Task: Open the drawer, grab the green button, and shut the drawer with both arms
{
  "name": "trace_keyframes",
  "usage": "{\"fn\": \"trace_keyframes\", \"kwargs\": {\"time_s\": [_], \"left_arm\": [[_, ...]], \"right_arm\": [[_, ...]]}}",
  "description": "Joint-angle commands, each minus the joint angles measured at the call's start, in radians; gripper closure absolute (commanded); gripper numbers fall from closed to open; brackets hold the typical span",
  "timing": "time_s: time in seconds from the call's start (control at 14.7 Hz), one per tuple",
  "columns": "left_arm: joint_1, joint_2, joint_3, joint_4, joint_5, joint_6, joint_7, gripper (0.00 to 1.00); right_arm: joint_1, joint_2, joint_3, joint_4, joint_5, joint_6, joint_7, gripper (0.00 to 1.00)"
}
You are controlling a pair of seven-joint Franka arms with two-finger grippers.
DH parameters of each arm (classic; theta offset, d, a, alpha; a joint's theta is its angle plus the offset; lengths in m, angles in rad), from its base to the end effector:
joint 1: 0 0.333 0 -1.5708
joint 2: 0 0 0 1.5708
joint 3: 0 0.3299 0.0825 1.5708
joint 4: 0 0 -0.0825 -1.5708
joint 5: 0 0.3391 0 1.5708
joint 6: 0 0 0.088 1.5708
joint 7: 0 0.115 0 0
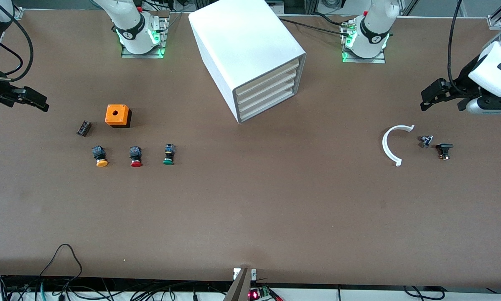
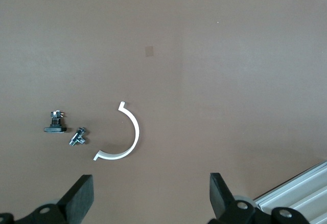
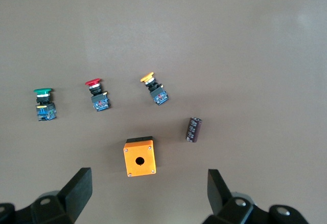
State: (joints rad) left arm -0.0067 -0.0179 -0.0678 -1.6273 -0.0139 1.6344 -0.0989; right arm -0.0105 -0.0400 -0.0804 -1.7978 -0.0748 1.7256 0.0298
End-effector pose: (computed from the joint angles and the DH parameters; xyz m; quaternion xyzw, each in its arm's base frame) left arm 0.5079 -0.0398 0.6209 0.9998 0.0126 0.0119 0.0074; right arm 0.4993 -0.0537 0.5664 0.9978 -0.0539 -0.0172 0.0347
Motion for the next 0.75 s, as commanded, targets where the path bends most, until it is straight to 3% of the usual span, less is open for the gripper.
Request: {"fn": "trace_keyframes", "kwargs": {"time_s": [0.0, 0.68], "left_arm": [[-0.001, 0.022, 0.002, 0.023, 0.008, -0.022, 0.022, 0.0], [-0.003, 0.021, -0.01, 0.023, 0.006, -0.024, 0.024, 0.0]], "right_arm": [[0.0, -0.014, 0.001, -0.015, 0.02, 0.016, -0.027, 0.0], [0.0, -0.015, 0.002, -0.017, 0.02, 0.0, -0.034, 0.0]]}}
